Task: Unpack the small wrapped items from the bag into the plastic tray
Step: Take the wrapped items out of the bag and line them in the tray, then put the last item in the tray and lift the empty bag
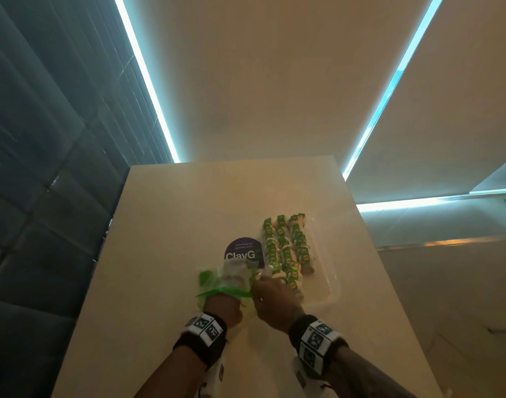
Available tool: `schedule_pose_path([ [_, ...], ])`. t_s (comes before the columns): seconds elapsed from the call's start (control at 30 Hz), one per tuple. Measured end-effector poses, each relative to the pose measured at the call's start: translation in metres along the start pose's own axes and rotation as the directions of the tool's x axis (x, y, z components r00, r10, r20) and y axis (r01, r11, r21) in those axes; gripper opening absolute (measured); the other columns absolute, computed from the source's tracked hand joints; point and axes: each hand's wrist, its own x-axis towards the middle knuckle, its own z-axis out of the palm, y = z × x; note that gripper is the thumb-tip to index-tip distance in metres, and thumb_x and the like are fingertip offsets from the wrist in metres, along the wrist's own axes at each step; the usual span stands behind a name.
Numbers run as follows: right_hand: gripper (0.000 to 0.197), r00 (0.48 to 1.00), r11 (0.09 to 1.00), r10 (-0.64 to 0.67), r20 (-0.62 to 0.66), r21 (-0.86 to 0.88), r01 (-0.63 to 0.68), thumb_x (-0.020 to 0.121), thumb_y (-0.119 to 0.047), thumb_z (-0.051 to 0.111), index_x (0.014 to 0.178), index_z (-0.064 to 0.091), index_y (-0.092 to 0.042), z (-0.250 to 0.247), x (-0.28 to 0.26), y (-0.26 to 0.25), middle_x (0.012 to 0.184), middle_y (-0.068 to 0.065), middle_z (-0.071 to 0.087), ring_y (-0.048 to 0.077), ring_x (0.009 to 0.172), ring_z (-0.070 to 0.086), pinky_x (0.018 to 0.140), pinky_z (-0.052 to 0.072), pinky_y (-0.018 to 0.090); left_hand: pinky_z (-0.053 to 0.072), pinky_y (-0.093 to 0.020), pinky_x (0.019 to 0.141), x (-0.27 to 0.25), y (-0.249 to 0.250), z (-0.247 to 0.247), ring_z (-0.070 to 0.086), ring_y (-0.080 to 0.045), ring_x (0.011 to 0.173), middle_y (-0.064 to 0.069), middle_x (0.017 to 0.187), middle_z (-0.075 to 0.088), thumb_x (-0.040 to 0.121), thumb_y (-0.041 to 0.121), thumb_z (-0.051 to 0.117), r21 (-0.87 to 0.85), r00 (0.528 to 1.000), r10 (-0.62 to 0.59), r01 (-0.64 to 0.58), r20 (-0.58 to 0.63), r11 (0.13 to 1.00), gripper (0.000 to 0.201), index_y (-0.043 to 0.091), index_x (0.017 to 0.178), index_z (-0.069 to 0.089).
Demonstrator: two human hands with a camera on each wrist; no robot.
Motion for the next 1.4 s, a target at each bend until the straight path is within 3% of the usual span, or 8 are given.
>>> schedule_pose_path([
  [0.13,0.019,1.0,1.0,0.018,0.025,0.024,-0.019,0.093,-0.012,0.048,0.096,0.067,-0.011,0.007,-0.004,0.006,0.1,0.006,0.063,0.019,0.086,0.057,0.072,0.047,0.027,0.03,-0.04,0.116,0.004,0.004,0.003,0.039,-0.028,0.137,-0.009,0.152,0.038,0.092,0.033,0.049,-0.033,0.998,0.05,-0.051,-0.027,0.998,0.058,0.02,0.147,0.035],
  [0.27,0.019,0.998,0.995,0.056,0.017,0.08,-0.057,0.092,-0.009,0.047,0.095,0.066,-0.01,0.009,-0.006,0.007,0.099,0.008,0.062,0.023,0.088,0.056,0.071,0.044,0.028,0.056,-0.031,0.082,0.006,0.007,0.002,0.072,-0.019,0.091,-0.004,0.101,0.074,0.048,0.042,0.091,0.022,0.955,0.134,-0.133,-0.264,0.991,0.06,0.021,0.102,0.075],
  [0.37,0.019,0.997,0.99,0.075,-0.009,0.119,-0.073,0.094,-0.01,0.047,0.094,0.066,-0.008,0.01,-0.006,0.006,0.097,0.009,0.062,0.017,0.081,0.049,0.064,0.033,0.014,0.037,-0.034,0.108,-0.004,0.009,0.004,0.054,-0.026,0.124,-0.013,0.134,0.057,0.094,0.029,0.057,-0.045,0.974,0.103,-0.114,-0.202,0.992,0.045,0.011,0.135,0.052],
  [0.5,0.019,0.991,0.979,0.129,-0.033,0.161,-0.122,0.095,-0.012,0.047,0.09,0.065,-0.01,0.013,-0.005,0.005,0.092,0.006,0.062,0.017,0.081,0.055,0.071,0.049,0.024,0.055,-0.026,0.075,-0.011,0.007,0.004,0.071,-0.02,0.085,-0.008,0.092,0.073,0.068,0.032,0.083,-0.157,0.971,0.066,-0.104,-0.229,0.982,0.032,0.012,0.093,0.075],
  [0.6,0.016,0.985,0.976,0.157,-0.068,0.165,-0.144,0.093,-0.009,0.048,0.09,0.064,-0.009,0.013,-0.005,0.003,0.087,0.002,0.061,0.015,0.078,0.056,0.072,0.049,0.025,0.045,-0.029,0.092,-0.022,0.009,0.004,0.061,-0.023,0.11,-0.009,0.118,0.066,0.094,0.023,0.054,-0.371,0.962,-0.035,-0.071,-0.271,0.926,0.027,0.01,0.114,0.066],
  [0.97,0.017,0.984,0.994,0.099,-0.151,0.057,-0.091,0.088,-0.007,0.056,0.096,0.061,-0.021,0.022,-0.014,-0.007,0.105,-0.008,0.052,0.011,0.087,0.054,0.074,0.05,0.025,0.061,-0.03,0.068,-0.053,-0.009,0.005,0.069,-0.01,0.072,0.004,0.079,0.072,0.076,0.005,0.077,-0.891,0.96,-0.209,-0.073,-0.185,0.449,0.025,0.028,0.076,0.066],
  [1.27,0.023,0.983,0.955,0.14,-0.121,0.279,-0.102,0.091,-0.023,0.062,0.112,0.069,-0.016,0.023,-0.018,-0.015,0.097,0.0,0.068,0.007,0.079,0.056,0.068,0.038,0.006,0.053,-0.014,0.064,-0.061,-0.01,0.004,0.07,-0.011,0.079,0.003,0.08,0.073,0.079,0.009,0.076,-0.92,0.916,-0.305,-0.14,-0.261,0.367,0.016,0.023,0.078,0.068],
  [1.4,0.021,0.944,0.755,0.323,-0.06,0.618,-0.22,0.088,-0.023,0.069,0.099,0.064,-0.006,0.029,-0.021,-0.025,0.079,0.009,0.071,0.014,0.06,0.065,0.055,0.056,0.03,0.054,-0.02,0.067,-0.066,-0.005,0.007,0.067,-0.003,0.075,0.009,0.075,0.072,0.077,0.018,0.078,-0.888,0.866,-0.363,-0.175,-0.345,0.426,0.011,0.024,0.077,0.069],
])
